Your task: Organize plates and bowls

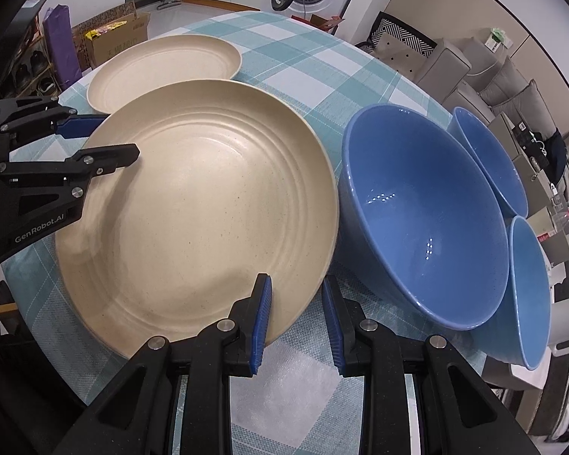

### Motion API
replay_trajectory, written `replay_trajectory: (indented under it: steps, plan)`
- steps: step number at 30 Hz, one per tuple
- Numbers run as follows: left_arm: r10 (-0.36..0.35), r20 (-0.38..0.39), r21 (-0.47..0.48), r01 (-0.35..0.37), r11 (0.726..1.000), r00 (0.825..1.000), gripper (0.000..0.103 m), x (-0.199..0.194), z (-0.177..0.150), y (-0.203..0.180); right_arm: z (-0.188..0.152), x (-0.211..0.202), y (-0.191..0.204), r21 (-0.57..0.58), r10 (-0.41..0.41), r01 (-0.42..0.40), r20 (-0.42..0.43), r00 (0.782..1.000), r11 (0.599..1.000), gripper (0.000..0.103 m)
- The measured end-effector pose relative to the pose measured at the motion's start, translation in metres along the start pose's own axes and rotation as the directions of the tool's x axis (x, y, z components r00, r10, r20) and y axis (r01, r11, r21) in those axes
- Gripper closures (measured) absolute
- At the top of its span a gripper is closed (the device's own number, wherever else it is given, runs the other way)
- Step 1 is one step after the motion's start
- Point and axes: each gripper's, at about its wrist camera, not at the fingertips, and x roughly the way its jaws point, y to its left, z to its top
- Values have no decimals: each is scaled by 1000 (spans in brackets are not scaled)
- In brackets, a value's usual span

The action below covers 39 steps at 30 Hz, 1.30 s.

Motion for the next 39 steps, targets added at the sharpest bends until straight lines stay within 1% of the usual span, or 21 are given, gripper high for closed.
replay_trajectory:
  steps: [14, 16, 18, 19, 21, 24, 26, 28, 29, 30, 32, 34, 36, 37, 38, 39]
  plan:
    - [6, -15, 1, -6, 1000, 1000, 71, 6, -1, 2, 3, 16, 2, -11, 6, -6, -21, 1000, 1000, 74]
    - [7, -18, 8, -7, 1000, 1000, 68, 6, -1, 1, 4, 16, 2, -15, 10, -10, -23, 1000, 1000, 72]
    - [7, -18, 13, -7, 1000, 1000, 66, 6, -2, 0, 4, 16, 3, -23, 16, -16, -25, 1000, 1000, 66]
    - [-1, -18, 16, 1, 1000, 1000, 62, 5, -2, 0, 4, 16, 4, -26, 17, -18, -24, 1000, 999, 65]
    - [-13, -12, 16, 13, 1000, 1000, 61, 3, -2, 0, 4, 13, 6, -36, 20, -21, -13, 1000, 999, 61]
    - [-28, 4, 13, 28, 1000, 1000, 58, -3, -2, 2, 5, 6, 7, -43, 38, -38, 12, 999, 998, 57]
    - [-35, 18, 9, 35, 999, 999, 52, -9, -1, 3, 6, 0, 8, -45, 45, -44, 28, 999, 998, 54]
    - [-40, 42, 8, 40, 999, 998, 51, -17, -1, 5, 8, -5, 10, -48, 50, -48, 43, 998, 998, 53]
    - [-42, 51, 6, 42, 999, 998, 49, -20, 0, 6, 9, -7, 11, -47, 59, -57, 51, 997, 997, 49]
    - [-43, 61, 4, 43, 999, 997, 49, -23, 1, 8, 10, -9, 11, -45, 68, -66, 60, 996, 997, 43]
    - [-38, 79, -4, 38, 999, 996, 48, -30, 2, 12, 11, -14, 12, -39, 88, -85, 82, 993, 996, 36]
    - [-30, 94, -18, 32, 999, 995, 46, -36, 3, 18, 12, -17, 12, -34, 107, -104, 100, 989, 994, 33]
    - [-22, 107, -35, 26, 999, 994, 42, -40, 5, 24, 13, -19, 13, -28, 117, -114, 119, 986, 993, 28]
    - [-18, 115, -43, 23, 999, 993, 28, -43, 5, 28, 13, -21, 13, -20, 121, -119, 131, 984, 993, 26]
    - [-8, 130, -52, 15, 999, 991, 12, -47, 5, 32, 13, -22, 12, -8, 123, -123, 145, 982, 992, 23]
    - [4, 148, -59, 5, 998, 989, 7, -51, 4, 35, 13, -24, 11, 0, 124, -126, 162, 979, 992, 21]
